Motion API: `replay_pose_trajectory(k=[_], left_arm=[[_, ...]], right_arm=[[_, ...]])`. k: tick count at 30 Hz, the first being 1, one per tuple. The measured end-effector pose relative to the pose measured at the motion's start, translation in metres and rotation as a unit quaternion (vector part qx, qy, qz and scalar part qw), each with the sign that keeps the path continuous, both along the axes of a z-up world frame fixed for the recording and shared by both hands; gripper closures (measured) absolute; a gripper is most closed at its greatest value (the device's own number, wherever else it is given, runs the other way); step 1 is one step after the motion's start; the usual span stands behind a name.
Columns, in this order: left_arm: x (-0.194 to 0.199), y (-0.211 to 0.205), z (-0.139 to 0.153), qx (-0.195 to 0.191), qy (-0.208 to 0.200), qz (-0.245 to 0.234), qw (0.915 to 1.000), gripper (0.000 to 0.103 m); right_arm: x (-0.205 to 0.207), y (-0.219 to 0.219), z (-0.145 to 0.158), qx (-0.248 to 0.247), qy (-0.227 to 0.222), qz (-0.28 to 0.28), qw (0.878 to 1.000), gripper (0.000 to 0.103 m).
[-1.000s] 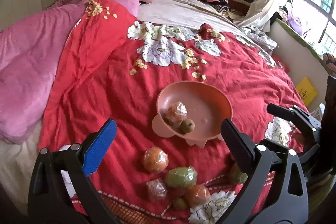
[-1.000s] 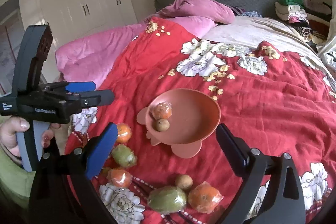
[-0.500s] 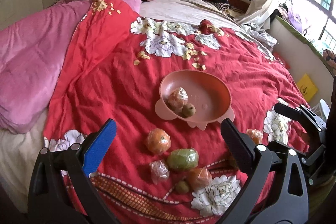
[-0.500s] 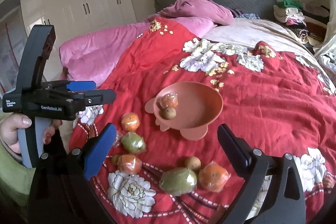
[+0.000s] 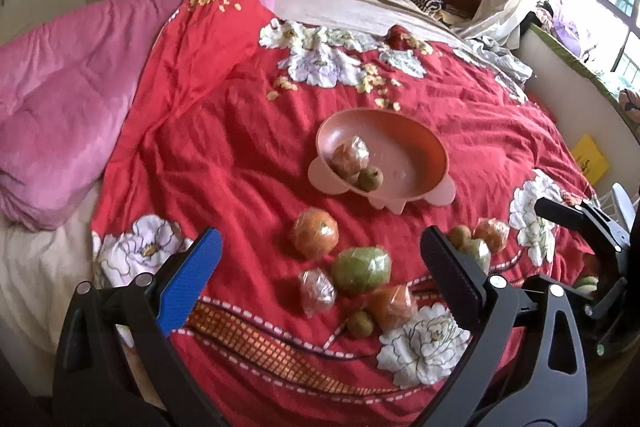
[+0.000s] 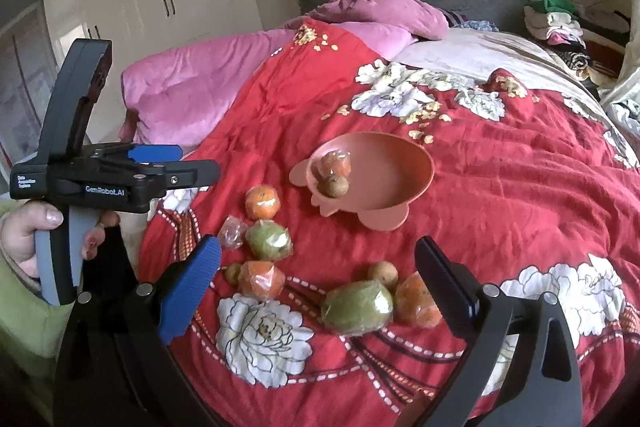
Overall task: Organize fruits
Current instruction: 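Withdraw both open tools from the bowl back toward the fruit pile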
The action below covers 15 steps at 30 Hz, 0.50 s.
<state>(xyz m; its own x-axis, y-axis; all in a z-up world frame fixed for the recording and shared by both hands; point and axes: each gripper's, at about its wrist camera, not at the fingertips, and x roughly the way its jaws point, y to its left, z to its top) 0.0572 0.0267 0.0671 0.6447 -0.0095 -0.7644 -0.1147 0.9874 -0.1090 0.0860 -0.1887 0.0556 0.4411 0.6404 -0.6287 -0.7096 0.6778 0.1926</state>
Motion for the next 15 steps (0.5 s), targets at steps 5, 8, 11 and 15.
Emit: replay_pose_trajectory(k=[5, 8, 11, 15], left_arm=[[-0.007, 0.002, -0.007, 0.004, 0.010, 0.002, 0.9999, 0.010], [-0.012, 0.002, -0.011, 0.006, 0.016, 0.001, 0.9999, 0.010], [-0.016, 0.000, -0.015, 0.006, 0.022, -0.002, 0.9997, 0.010], [-0.020, -0.002, -0.020, 0.006, 0.027, -0.006, 0.9996, 0.010]], right_arm=[[-0.008, 0.000, -0.007, -0.007, 0.008, 0.003, 1.000, 0.006], [-0.012, 0.000, -0.010, -0.010, 0.013, 0.005, 1.000, 0.006], [-0.016, -0.003, -0.014, -0.014, 0.019, 0.004, 1.000, 0.006], [-0.020, -0.005, -0.020, -0.022, 0.026, 0.001, 0.999, 0.006]])
